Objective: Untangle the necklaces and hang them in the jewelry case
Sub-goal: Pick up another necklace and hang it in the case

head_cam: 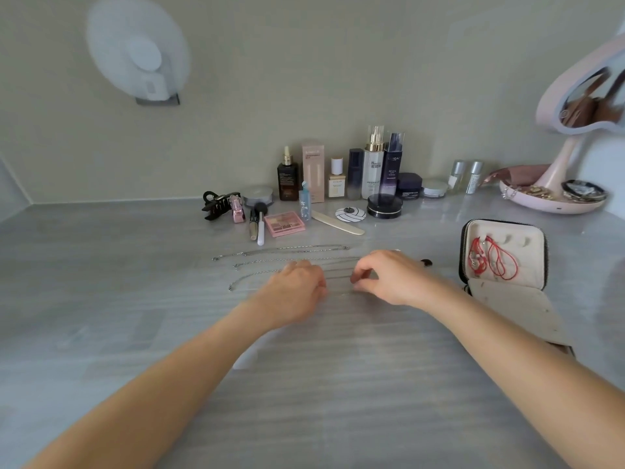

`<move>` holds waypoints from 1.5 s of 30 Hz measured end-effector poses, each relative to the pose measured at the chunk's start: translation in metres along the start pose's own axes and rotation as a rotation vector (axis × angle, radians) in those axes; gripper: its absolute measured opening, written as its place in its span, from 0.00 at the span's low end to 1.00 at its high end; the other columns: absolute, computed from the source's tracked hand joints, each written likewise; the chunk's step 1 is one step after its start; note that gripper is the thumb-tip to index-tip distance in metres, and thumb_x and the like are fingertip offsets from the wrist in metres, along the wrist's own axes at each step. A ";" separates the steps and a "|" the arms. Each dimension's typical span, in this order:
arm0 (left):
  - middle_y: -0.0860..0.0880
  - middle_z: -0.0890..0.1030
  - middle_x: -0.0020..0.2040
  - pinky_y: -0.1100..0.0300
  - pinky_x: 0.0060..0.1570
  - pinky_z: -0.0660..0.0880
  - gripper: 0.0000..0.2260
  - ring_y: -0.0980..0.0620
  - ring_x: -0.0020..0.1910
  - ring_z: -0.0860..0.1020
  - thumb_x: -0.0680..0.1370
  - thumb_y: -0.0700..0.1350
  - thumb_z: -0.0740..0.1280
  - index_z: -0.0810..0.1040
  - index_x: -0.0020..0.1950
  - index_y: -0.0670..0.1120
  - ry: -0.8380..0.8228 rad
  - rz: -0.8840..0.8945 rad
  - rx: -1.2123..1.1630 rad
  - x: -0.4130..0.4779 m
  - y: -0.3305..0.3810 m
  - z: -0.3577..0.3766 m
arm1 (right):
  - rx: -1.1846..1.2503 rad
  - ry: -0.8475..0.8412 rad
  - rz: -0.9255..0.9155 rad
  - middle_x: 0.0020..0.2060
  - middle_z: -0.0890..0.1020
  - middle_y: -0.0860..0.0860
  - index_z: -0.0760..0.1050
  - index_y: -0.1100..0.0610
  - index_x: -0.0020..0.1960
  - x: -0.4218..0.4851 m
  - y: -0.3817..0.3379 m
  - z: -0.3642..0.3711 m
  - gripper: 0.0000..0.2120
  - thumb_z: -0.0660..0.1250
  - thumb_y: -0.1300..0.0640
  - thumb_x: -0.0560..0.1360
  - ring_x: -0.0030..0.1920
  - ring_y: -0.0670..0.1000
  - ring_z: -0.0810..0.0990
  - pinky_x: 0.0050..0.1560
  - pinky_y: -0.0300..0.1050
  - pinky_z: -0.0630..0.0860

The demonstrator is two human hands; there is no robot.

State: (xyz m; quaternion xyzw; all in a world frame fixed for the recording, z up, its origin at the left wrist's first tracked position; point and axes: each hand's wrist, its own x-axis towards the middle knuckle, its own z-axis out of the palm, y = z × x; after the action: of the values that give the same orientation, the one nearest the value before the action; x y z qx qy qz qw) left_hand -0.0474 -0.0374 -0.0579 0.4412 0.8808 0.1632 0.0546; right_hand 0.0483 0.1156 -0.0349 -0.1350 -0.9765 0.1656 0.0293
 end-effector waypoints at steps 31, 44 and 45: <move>0.51 0.79 0.34 0.61 0.38 0.70 0.12 0.54 0.31 0.72 0.78 0.38 0.62 0.71 0.60 0.46 -0.047 0.086 -0.933 0.030 0.058 -0.055 | 0.759 0.019 -0.006 0.34 0.78 0.50 0.76 0.57 0.44 -0.029 0.020 -0.055 0.05 0.63 0.59 0.76 0.25 0.41 0.72 0.30 0.35 0.69; 0.52 0.81 0.35 0.64 0.38 0.72 0.09 0.59 0.32 0.77 0.78 0.36 0.61 0.75 0.51 0.48 -0.103 0.096 -0.894 0.041 0.073 -0.028 | 0.681 0.212 0.041 0.25 0.75 0.46 0.79 0.56 0.42 -0.036 0.034 -0.094 0.03 0.67 0.59 0.74 0.22 0.43 0.67 0.24 0.32 0.66; 0.52 0.81 0.35 0.64 0.38 0.72 0.09 0.60 0.32 0.78 0.78 0.36 0.61 0.75 0.50 0.48 -0.107 0.096 -0.897 0.042 0.077 -0.026 | 0.690 0.222 0.040 0.25 0.75 0.46 0.78 0.56 0.43 -0.036 0.035 -0.097 0.03 0.66 0.60 0.74 0.22 0.43 0.67 0.24 0.32 0.66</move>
State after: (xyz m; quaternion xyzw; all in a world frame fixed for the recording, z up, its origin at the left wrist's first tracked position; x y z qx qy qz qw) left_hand -0.0202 0.0324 -0.0060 0.4220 0.6974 0.5080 0.2784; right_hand 0.1020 0.1681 0.0443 -0.1532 -0.8512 0.4703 0.1756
